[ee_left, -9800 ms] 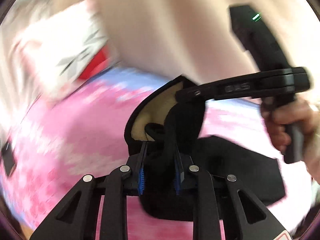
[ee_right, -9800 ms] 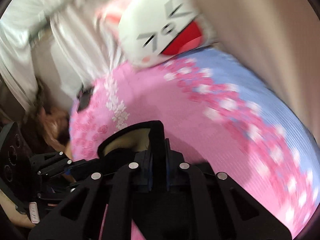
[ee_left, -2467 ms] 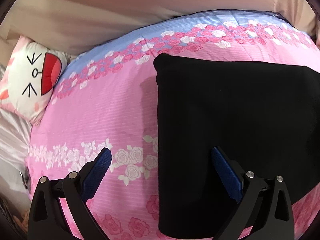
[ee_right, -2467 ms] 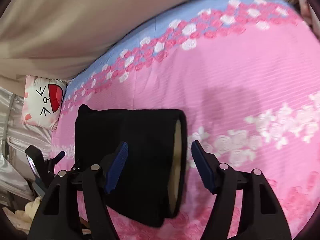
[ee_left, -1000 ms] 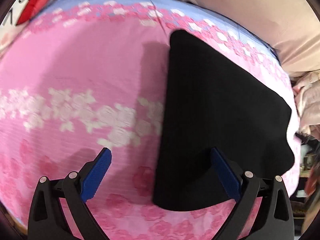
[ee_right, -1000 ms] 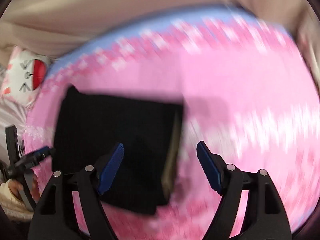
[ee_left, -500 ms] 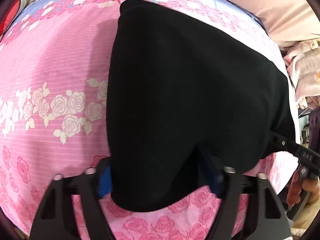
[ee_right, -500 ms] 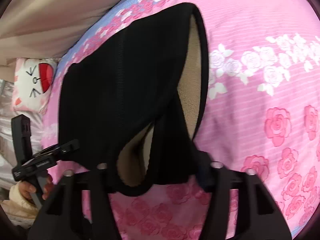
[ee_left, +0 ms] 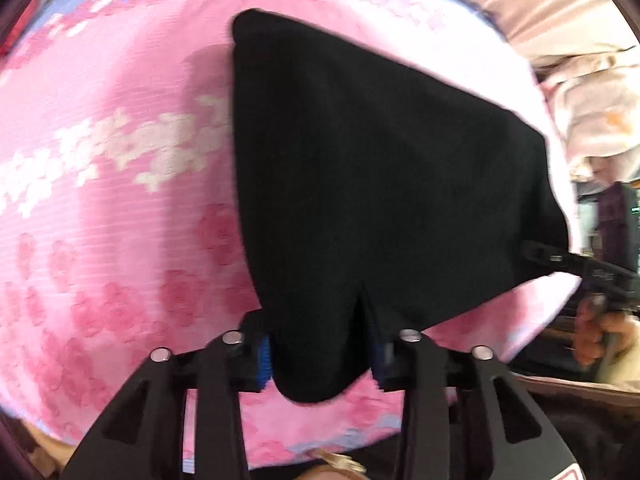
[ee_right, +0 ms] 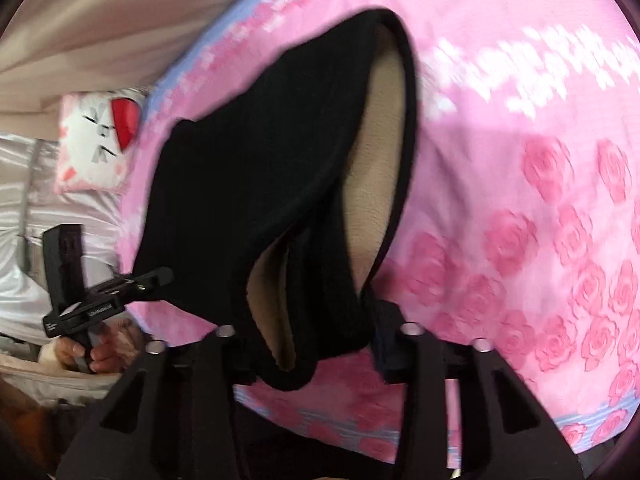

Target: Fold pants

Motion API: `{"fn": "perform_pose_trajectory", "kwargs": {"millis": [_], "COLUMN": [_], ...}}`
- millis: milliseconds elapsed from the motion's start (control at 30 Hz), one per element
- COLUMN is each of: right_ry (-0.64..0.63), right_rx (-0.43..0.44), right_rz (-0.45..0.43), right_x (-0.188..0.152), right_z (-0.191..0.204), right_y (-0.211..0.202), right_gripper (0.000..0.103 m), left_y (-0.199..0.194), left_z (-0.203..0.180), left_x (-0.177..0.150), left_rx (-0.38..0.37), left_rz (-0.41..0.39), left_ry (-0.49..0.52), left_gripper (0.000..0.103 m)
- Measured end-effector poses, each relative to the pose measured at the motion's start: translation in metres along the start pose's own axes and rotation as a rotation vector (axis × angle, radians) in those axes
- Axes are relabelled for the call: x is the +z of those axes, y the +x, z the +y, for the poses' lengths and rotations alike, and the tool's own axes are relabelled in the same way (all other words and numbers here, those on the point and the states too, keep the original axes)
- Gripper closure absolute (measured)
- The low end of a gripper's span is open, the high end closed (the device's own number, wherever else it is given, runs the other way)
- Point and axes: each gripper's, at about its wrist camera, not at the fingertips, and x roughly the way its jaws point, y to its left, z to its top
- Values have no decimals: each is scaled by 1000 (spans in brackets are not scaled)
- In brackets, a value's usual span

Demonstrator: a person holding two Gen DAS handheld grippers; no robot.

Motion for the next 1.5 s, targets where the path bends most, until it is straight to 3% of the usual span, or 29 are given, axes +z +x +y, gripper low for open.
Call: {"fn": "perform_pose_trajectory", "kwargs": {"millis": [100,167,233,300,333,400,467,500,567,633,700,767,800,867,900,967,1067,1167,1233,1267,1300,1367,1433,1500], "right_ry": [-32,-182,-278,-375,-423,-468,-546,-541,-361,-304,-420,-570,-596,-465,-380,-370,-462,-552,-369,-246,-212,-185,-213,-313], "right_rx": [-106,-131,-73,-15,2,14,-110,-124,-113,-69,35,0,-61,-21,-41,-135,-41,-138,-58,-68,-129,-197,-107,-164], "right_rz": [-209,-289,-258,-199,-159,-85,-4,-23,-101,-153,-32,58,72,33,-16,-105,-24,53,5,-55,-108,-181,-142,-99], "right_x": [6,18,34,47,52,53,67,72,92,98,84,69,71,92,102,102,73,52,68,77,82,80,71,62], "right_z": [8,42,75,115,136,151,157,148,119,118,150,174,173,146,130,118,135,126,79,51,38,28,36,48], "right_y": [-51,-72,-67,-40,-15,24,77,81,58,33,46,78,94,92,77,43,40,70,58,39,24,-9,-9,9], "right_gripper": [51,60,60,61,63,75,94,103,103,102,102,102,103,103,103,101,101,103,103,103,103,99,99,100], "left_y": [-30,-57,-75,-80,-74,-40,-4,6,12,14,13,13,13,14,13,11,12,13,14,14,14,16,18,19], "left_z": [2,-10,-23,-34,-41,-53,-43,-32,-16,-11,-14,-19,-21,-23,-24,-26,-24,-25,-27,-28,-31,-34,-36,-36], "left_x": [1,6,12,22,30,35,33,30,27,27,23,24,24,27,28,28,27,29,31,32,32,33,33,35], "left_rx": [-32,47,81,115,154,271,370,389,346,320,323,349,353,351,349,352,354,363,351,354,365,379,403,407], "left_rz": [-86,-187,-278,-318,-321,-259,-184,-157,-171,-168,-173,-178,-175,-168,-165,-161,-163,-155,-148,-147,-147,-148,-145,-140], "left_ry": [-36,20,79,129,155,210,224,212,143,99,89,94,101,109,111,109,100,100,106,112,123,136,145,145], "left_gripper": [65,66,63,43,38,34,35,34,30,30,26,21,21,21,21,22,21,22,22,22,22,22,22,22]}}
